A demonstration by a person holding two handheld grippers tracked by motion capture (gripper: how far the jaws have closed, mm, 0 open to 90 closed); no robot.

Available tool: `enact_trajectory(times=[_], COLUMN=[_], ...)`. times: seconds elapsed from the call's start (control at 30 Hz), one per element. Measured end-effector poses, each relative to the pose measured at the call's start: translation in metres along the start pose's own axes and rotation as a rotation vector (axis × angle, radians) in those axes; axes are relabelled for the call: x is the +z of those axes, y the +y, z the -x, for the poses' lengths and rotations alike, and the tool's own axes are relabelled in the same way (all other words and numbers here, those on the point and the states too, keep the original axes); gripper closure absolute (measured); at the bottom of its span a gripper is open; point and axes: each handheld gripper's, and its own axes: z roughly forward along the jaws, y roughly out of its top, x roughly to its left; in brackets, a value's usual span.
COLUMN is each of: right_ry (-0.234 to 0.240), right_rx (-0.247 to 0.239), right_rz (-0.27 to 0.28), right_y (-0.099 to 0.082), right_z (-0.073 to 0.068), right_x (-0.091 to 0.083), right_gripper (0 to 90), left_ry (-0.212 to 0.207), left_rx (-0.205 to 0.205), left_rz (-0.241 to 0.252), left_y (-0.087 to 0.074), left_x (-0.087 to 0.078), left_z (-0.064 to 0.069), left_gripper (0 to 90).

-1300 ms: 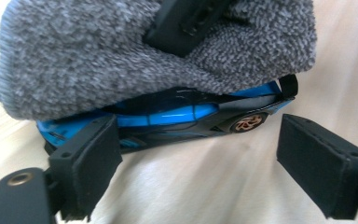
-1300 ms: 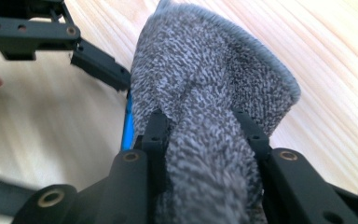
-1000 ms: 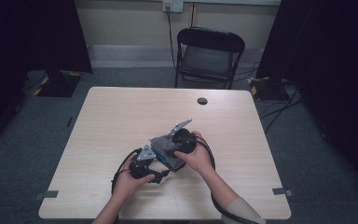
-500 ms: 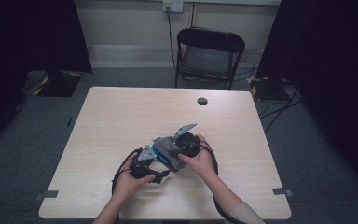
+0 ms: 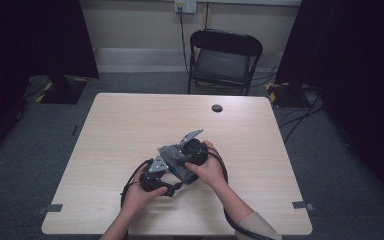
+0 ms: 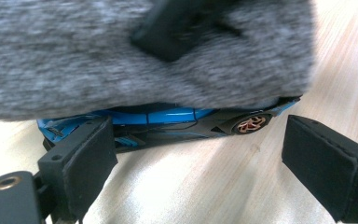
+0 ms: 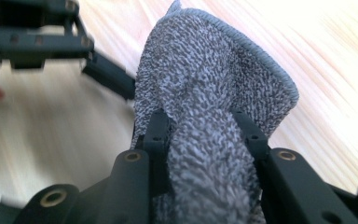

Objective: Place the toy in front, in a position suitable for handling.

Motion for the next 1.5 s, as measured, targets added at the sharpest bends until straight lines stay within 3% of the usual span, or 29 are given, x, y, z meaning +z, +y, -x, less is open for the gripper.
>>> enact_trajectory(times=[0.47,0.57,0.67,0.73,0.8,0.87,0.93,1.0,1.1,1.3,1.5], right_ry=[0.000,-0.006,-0.012,-0.001,0.007,0.027,0.033,0.040,0.045,0.062,0.049], right_rx=[-0.009,0.001,0.019,0.040,0.048,0.053,0.054,0.042,0.048,0.029,0.004], right_rz=[-0.070,-0.063,-0.015,0.013,0.016,0.007,0.004,-0.033,-0.058,-0.037,-0.067], right_y=[-0.037,-0.037,-0.028,-0.012,-0.008,0.013,0.016,0.028,0.028,0.015,-0.011], right_z=[0.003,0.005,0.008,0.011,0.012,0.012,0.012,0.009,0.007,0.009,0.007], right_x=[-0.034,-0.038,-0.042,-0.034,-0.030,-0.007,-0.003,0.019,0.027,0.010,-0.015], right_gripper=[64.8,64.8,64.8,64.8,64.7,64.6,64.5,63.9,63.9,64.0,63.9], left_ry=[-0.008,-0.006,-0.008,-0.009,-0.013,-0.013,-0.014,-0.017,-0.023,-0.017,-0.013], left_rx=[0.013,0.019,0.017,0.016,0.005,0.004,0.001,-0.003,-0.012,-0.002,0.005], left_rz=[-0.003,-0.005,-0.004,-0.004,0.000,-0.003,0.000,0.001,0.005,0.005,0.001], left_y=[0.002,0.002,0.001,0.001,0.000,0.000,0.000,0.000,0.000,0.001,0.001], left_x=[0.002,0.002,0.003,0.003,0.003,0.003,0.003,0.003,0.002,0.003,0.004], left_z=[0.003,0.003,0.003,0.003,0.003,0.003,0.003,0.002,0.001,0.001,0.002], left_gripper=[9.4,9.3,8.9,8.6,8.6,8.6,8.6,8.6,8.7,8.7,8.7])
